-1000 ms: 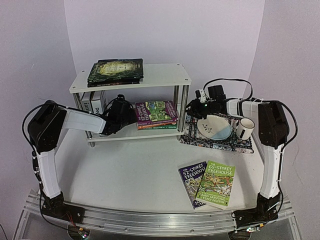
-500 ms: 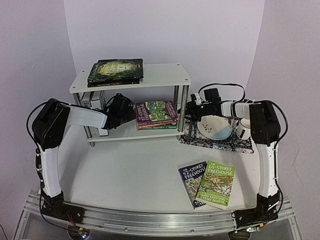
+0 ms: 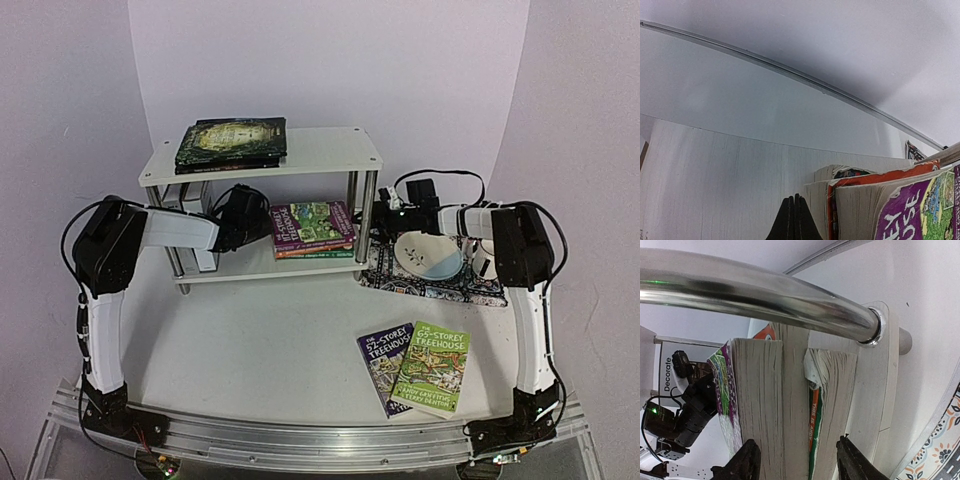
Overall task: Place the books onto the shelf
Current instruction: Adjust the book pile on the shelf.
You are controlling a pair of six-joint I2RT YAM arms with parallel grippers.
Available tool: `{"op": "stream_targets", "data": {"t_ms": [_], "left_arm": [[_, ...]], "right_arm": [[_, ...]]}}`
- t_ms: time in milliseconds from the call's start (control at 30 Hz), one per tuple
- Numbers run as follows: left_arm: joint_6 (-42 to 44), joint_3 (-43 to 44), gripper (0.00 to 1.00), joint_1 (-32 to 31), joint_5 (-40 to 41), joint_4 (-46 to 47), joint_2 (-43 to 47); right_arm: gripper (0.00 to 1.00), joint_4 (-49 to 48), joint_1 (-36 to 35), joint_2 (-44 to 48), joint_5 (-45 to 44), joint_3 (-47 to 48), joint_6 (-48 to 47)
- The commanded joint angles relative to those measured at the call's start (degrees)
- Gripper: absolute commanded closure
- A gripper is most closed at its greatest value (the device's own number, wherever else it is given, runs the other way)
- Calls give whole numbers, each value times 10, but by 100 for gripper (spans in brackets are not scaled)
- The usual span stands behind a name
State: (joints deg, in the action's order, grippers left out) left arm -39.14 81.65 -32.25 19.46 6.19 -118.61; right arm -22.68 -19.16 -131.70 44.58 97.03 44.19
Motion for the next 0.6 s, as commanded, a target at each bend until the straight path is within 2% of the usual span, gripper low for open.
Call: {"op": "stream_targets", "data": {"t_ms": [0, 200, 333, 567], "left_arm": [[-22, 34, 100, 6, -13, -1, -15], [-55, 46, 100, 14, -53, 6, -26], [-85, 34, 100, 16, -32, 6, -16], [-66, 22, 100, 15, -13, 6, 13]], "right_arm": [[47, -34, -1, -5, 19, 20, 18], [47, -45, -1, 6, 7, 8, 24], [47, -56, -1, 7, 7, 6, 31], [47, -62, -1, 11, 8, 0, 30]]}}
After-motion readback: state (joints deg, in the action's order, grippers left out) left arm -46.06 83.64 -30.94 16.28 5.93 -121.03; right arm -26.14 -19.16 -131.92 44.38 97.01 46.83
